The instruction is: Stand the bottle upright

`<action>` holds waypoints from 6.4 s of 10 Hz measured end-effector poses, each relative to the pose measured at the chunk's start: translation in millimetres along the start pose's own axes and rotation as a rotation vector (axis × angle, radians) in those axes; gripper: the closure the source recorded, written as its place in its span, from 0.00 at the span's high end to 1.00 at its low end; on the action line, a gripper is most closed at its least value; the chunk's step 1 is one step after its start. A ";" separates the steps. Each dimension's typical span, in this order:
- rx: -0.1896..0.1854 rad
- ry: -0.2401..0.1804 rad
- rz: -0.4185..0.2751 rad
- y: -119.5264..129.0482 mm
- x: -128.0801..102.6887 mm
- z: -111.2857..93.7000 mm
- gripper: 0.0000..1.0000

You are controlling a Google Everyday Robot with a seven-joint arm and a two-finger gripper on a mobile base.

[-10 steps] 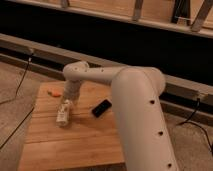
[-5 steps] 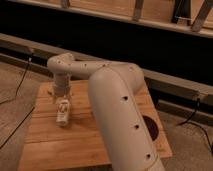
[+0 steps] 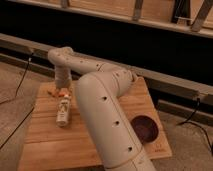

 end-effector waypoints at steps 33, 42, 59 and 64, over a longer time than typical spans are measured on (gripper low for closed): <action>0.014 0.113 -0.024 17.8 12.6 45.8 0.65; 0.080 0.151 -0.033 14.0 7.8 66.5 0.43; 0.126 -0.193 -0.084 16.4 -7.9 13.8 0.00; 0.099 -0.330 -0.106 11.7 11.2 -24.6 0.00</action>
